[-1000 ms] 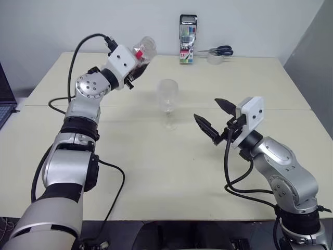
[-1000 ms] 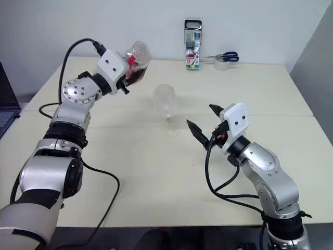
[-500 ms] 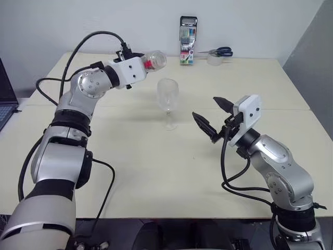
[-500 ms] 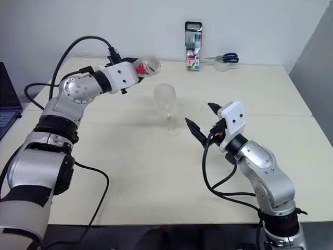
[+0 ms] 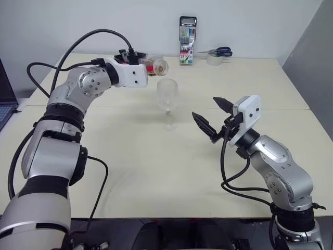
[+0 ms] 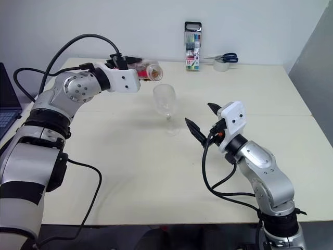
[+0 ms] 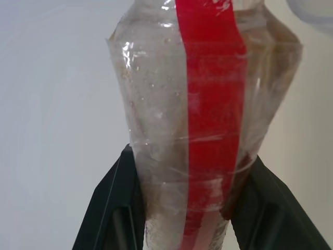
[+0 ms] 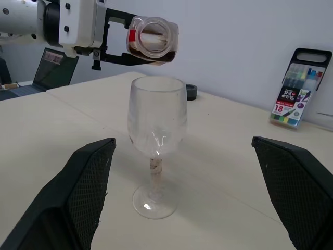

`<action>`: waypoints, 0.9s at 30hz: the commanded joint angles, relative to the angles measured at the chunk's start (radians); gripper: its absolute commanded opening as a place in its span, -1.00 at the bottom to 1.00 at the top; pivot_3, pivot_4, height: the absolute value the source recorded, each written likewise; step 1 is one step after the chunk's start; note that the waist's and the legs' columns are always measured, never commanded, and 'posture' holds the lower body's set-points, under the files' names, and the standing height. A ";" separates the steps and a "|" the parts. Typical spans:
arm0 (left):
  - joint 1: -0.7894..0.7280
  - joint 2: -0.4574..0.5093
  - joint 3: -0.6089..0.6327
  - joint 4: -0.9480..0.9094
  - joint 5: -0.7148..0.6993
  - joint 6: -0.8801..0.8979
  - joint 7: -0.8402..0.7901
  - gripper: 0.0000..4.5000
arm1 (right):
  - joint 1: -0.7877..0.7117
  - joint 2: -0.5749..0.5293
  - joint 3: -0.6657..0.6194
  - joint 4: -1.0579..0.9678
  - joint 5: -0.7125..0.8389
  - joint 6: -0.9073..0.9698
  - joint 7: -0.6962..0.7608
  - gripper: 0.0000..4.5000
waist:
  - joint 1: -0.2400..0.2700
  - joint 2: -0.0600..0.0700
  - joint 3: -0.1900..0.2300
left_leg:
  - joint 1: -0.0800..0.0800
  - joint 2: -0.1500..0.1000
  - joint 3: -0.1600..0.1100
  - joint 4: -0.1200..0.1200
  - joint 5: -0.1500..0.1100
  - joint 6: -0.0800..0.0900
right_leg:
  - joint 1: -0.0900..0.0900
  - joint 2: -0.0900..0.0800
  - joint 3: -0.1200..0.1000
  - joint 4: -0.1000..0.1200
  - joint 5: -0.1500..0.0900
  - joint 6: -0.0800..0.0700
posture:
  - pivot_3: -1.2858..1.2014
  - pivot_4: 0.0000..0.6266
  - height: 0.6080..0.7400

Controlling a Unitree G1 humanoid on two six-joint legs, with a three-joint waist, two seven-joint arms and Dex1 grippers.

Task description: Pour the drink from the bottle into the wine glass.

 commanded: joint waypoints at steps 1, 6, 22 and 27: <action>-0.052 0.022 0.000 -0.006 0.012 -0.018 0.044 -0.25 | -0.002 0.001 -0.012 -0.026 -0.005 -0.024 0.000 1.00 | 0.000 0.000 0.000 | 0.000 0.000 0.000 0.000 0.000 0.000 | 0.000 0.000 0.000 0.000 0.000 0.000 | 0.03 -0.52 1.00; -0.077 0.035 -0.028 0.006 0.056 -0.025 0.085 -0.25 | 0.006 0.002 -0.012 -0.032 -0.004 -0.023 -0.002 1.00 | 0.000 0.000 0.000 | 0.000 0.000 0.000 0.000 0.000 0.000 | 0.000 0.000 0.000 0.000 0.000 0.000 | 0.03 -0.52 1.00; -0.126 0.048 -0.073 0.045 0.122 -0.058 0.139 -0.25 | 0.006 0.010 -0.006 -0.024 -0.004 -0.027 0.001 1.00 | 0.000 0.000 0.000 | 0.000 0.000 0.000 0.000 0.000 0.000 | 0.000 0.000 0.000 0.001 0.000 0.000 | 0.03 -0.52 1.00; -0.127 0.048 -0.079 0.046 0.131 -0.062 0.142 -0.25 | 0.011 0.010 -0.008 -0.025 -0.005 -0.028 0.002 1.00 | 0.000 0.000 0.000 | 0.000 0.000 0.000 0.000 0.000 0.000 | 0.000 0.000 0.000 0.001 0.000 0.000 | 0.03 -0.52 1.00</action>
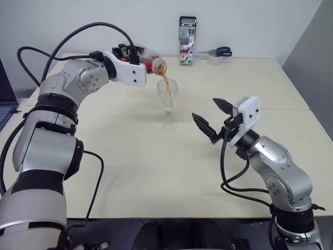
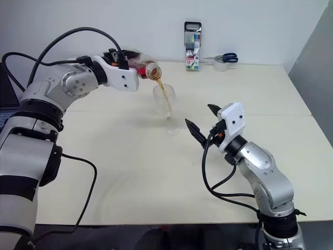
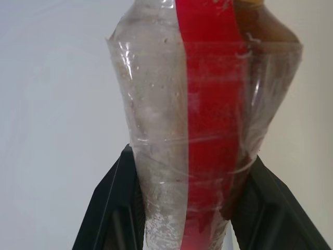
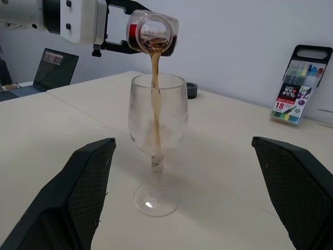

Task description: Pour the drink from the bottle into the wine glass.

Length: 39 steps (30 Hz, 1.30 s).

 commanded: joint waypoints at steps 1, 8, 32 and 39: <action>-0.046 0.015 -0.001 -0.008 0.001 -0.015 0.025 -0.25 | 0.000 0.003 -0.007 -0.025 -0.005 -0.028 0.002 1.00 | 0.000 0.000 0.000 | 0.000 0.000 0.000 0.000 0.000 0.000 | 0.000 0.000 0.000 0.000 0.000 0.000 | 0.03 -0.52 1.00; -0.051 0.022 -0.017 0.000 0.020 -0.011 0.041 -0.25 | 0.004 0.005 0.002 -0.031 -0.005 -0.026 0.005 1.00 | 0.000 0.000 0.000 | 0.000 0.000 0.000 0.000 0.000 0.000 | 0.000 0.000 0.000 0.000 0.000 0.000 | 0.03 -0.52 1.00; -0.118 0.029 -0.070 0.055 0.078 -0.008 0.098 -0.25 | -0.011 0.026 -0.017 -0.067 0.048 -0.053 0.027 1.00 | 0.000 0.000 0.000 | 0.000 0.000 0.000 0.000 0.000 0.000 | 0.000 0.000 0.000 0.001 0.000 0.000 | 0.03 -0.52 1.00; -0.128 0.026 -0.082 0.065 0.088 -0.004 0.104 -0.25 | -0.020 0.030 -0.019 -0.072 0.056 -0.051 0.019 1.00 | 0.000 0.000 0.000 | 0.000 0.000 0.000 0.001 0.000 0.000 | 0.000 0.000 0.000 0.001 0.000 0.000 | 0.03 -0.52 1.00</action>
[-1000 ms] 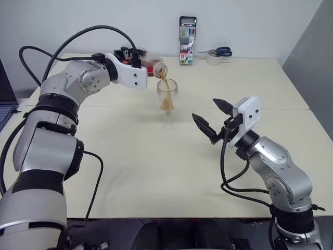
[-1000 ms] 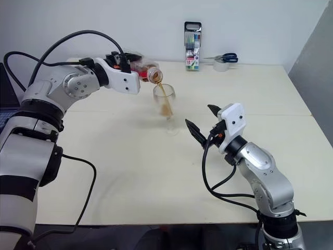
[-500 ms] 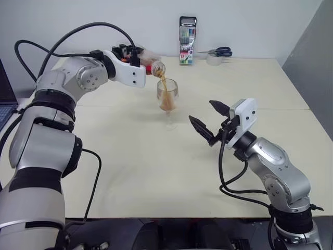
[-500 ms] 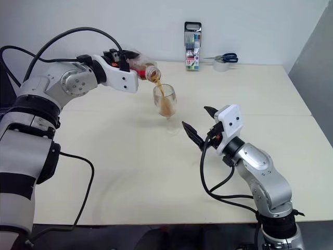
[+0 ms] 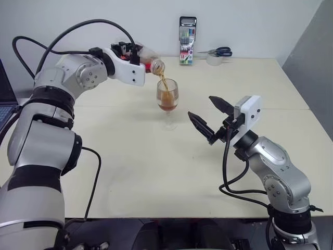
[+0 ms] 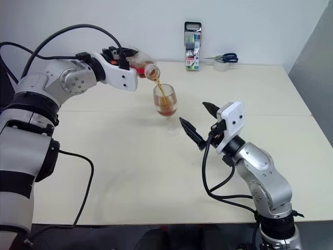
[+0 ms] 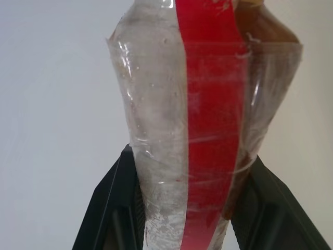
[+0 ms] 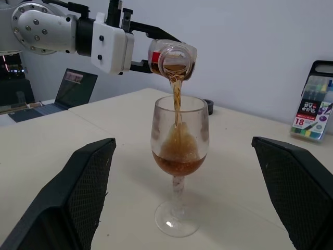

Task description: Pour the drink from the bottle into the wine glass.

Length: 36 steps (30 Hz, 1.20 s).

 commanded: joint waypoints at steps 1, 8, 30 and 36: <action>-0.045 0.015 0.003 -0.003 -0.001 0.006 0.023 -0.25 | -0.016 -0.003 -0.018 -0.050 0.008 -0.021 -0.002 1.00 | 0.000 0.000 0.000 | 0.000 0.000 0.000 0.000 0.000 0.000 | 0.000 0.000 0.000 0.000 0.000 0.000 | 0.03 -0.52 1.00; -0.059 0.018 -0.012 0.004 0.013 0.011 0.039 -0.25 | -0.016 -0.016 -0.010 -0.043 0.001 -0.016 0.000 1.00 | 0.000 0.000 0.000 | 0.000 0.000 0.000 0.000 0.000 0.000 | 0.000 0.000 0.000 0.000 0.000 0.000 | 0.03 -0.52 1.00; -0.038 -0.018 0.057 0.024 -0.104 0.016 -0.058 -0.25 | -0.017 -0.026 -0.013 -0.035 0.003 -0.009 0.000 1.00 | 0.000 0.000 0.000 | 0.000 0.000 0.000 0.000 0.000 0.000 | 0.000 0.000 0.000 0.001 0.000 0.000 | 0.03 -0.52 1.00; -0.001 -0.038 0.129 -0.003 -0.220 0.008 -0.151 -0.25 | -0.031 -0.031 -0.015 -0.028 0.016 0.007 0.008 1.00 | -0.002 0.000 0.000 | 0.000 0.000 0.000 0.000 0.000 0.000 | 0.000 0.000 0.000 0.001 0.000 0.000 | 0.03 -0.52 1.00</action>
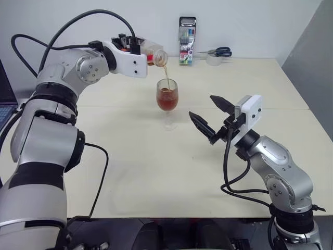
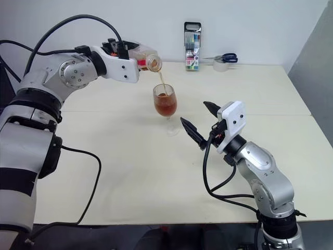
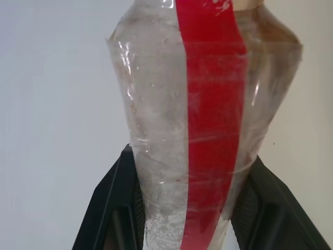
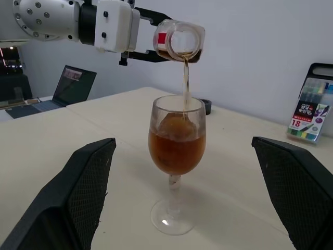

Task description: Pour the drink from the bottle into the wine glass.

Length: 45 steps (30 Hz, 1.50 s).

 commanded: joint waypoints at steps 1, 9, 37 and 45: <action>0.002 -0.003 0.069 -0.041 -0.091 0.005 -0.048 -0.25 | -0.031 -0.007 -0.015 -0.025 0.016 -0.001 0.009 1.00 | 0.000 0.000 0.000 | 0.000 0.000 0.000 0.000 0.000 0.000 | 0.000 0.000 0.000 0.000 0.000 0.000 | 0.03 -0.52 1.00; 0.067 -0.044 0.243 -0.117 -0.328 0.191 -0.223 -0.25 | -0.051 -0.017 -0.014 -0.015 0.027 0.005 0.035 1.00 | 0.000 0.000 0.000 | 0.000 0.000 0.000 0.001 0.000 0.000 | 0.000 0.000 0.000 0.001 0.000 0.000 | 0.03 -0.52 1.00; 0.821 -0.272 0.754 -1.010 -0.880 1.137 0.010 -0.25 | 0.068 -0.176 -0.009 -0.098 0.151 0.026 0.241 1.00 | 0.004 -0.001 -0.002 | 0.003 0.000 -0.003 0.014 0.000 0.001 | 0.004 0.000 0.001 0.015 0.000 0.000 | 0.03 -0.52 1.00; 0.849 -0.273 0.745 -0.927 -0.884 1.061 -0.020 -0.25 | 0.064 -0.169 -0.002 -0.094 0.146 0.028 0.230 1.00 | 0.005 -0.002 -0.002 | 0.003 0.000 -0.003 0.014 0.000 0.001 | 0.004 0.000 0.001 0.014 0.000 0.000 | 0.03 -0.52 1.00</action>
